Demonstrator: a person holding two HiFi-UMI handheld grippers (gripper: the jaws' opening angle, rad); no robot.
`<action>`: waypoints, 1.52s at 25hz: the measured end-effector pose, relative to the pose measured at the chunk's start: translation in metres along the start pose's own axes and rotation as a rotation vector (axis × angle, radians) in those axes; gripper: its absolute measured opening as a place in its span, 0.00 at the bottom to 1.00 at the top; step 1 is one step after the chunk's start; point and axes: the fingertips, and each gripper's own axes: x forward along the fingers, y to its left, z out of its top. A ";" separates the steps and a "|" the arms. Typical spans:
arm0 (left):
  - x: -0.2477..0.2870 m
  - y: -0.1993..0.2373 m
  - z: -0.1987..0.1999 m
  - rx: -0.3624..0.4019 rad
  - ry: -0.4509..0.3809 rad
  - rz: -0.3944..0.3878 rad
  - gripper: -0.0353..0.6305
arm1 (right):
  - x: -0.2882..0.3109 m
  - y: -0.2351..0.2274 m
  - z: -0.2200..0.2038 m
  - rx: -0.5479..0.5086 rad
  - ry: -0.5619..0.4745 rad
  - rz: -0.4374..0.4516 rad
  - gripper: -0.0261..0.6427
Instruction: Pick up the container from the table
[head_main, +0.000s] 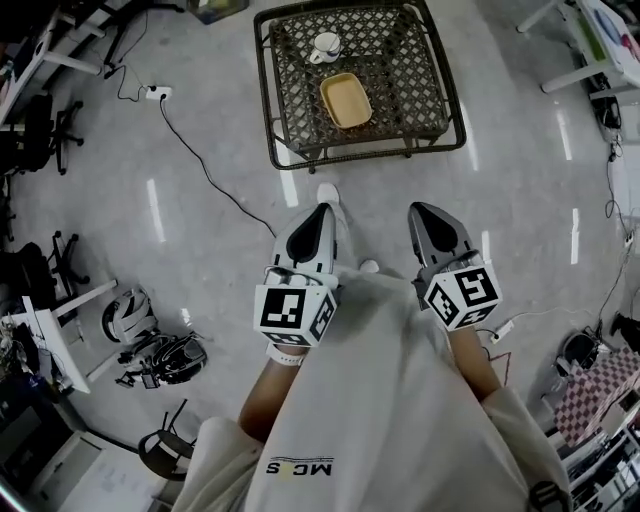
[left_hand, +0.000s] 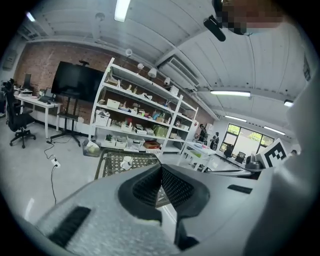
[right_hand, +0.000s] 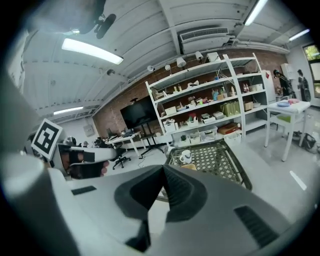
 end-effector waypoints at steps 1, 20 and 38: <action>0.010 0.009 0.011 -0.002 -0.006 -0.005 0.09 | 0.013 -0.002 0.011 -0.002 0.000 -0.010 0.06; 0.139 0.126 0.065 -0.030 0.072 -0.024 0.09 | 0.181 -0.057 0.061 -0.135 0.110 -0.132 0.07; 0.187 0.131 0.020 -0.029 0.201 -0.008 0.09 | 0.253 -0.093 -0.002 -0.105 0.257 -0.044 0.13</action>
